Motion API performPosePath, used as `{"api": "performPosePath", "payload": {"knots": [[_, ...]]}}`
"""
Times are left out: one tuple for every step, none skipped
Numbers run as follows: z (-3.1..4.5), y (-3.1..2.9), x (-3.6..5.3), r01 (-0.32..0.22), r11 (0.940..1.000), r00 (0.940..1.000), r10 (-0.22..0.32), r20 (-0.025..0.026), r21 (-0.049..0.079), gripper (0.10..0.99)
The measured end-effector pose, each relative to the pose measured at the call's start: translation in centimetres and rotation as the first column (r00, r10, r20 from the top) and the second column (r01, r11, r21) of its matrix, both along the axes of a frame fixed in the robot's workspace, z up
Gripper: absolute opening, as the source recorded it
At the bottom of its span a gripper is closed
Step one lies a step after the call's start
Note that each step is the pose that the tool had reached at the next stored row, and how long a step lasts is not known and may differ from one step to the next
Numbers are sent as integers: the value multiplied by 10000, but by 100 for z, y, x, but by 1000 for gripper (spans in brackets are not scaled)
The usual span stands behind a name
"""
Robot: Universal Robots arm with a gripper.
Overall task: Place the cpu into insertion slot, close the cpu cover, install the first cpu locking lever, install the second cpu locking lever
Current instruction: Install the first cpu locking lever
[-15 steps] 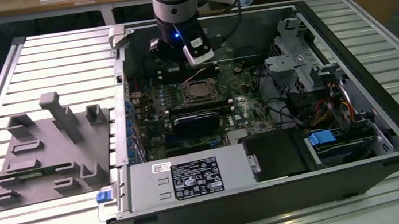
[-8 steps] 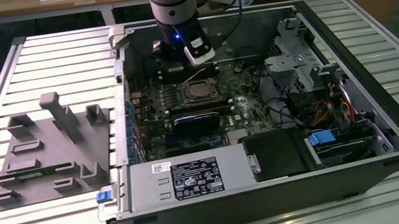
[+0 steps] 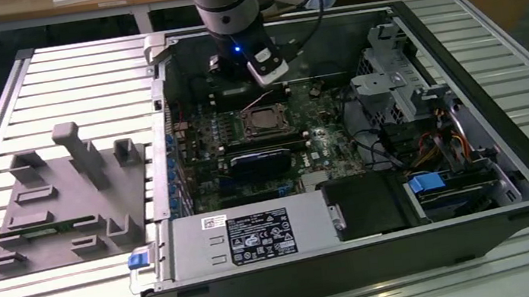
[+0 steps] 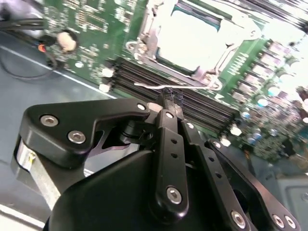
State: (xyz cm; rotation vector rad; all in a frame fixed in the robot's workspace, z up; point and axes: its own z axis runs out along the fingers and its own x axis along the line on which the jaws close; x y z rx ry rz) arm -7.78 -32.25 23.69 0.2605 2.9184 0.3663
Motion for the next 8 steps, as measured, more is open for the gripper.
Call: {"api": "performPosePath", "payload": {"knots": [[-2, 0, -1, 0, 10000, 9999, 0, 111, -2, 102], [-6, 0, -2, -1, 10000, 9998, 1, 216, -3, 102], [-11, 0, -3, -1, 10000, 9996, 1, 297, -2, 102], [-19, 0, -3, -1, 10000, 9994, 1, 360, -1, 102], [-30, 0, -4, -1, 10000, 9992, 1, 402, 0, 102], [-45, 0, -5, -2, 10000, 9991, 2, 422, -2, 102], [-61, 0, -5, -3, 10000, 9991, 3, 427, -1, 102], [-75, 0, -5, -2, 10000, 9991, 2, 429, -2, 102]]}}
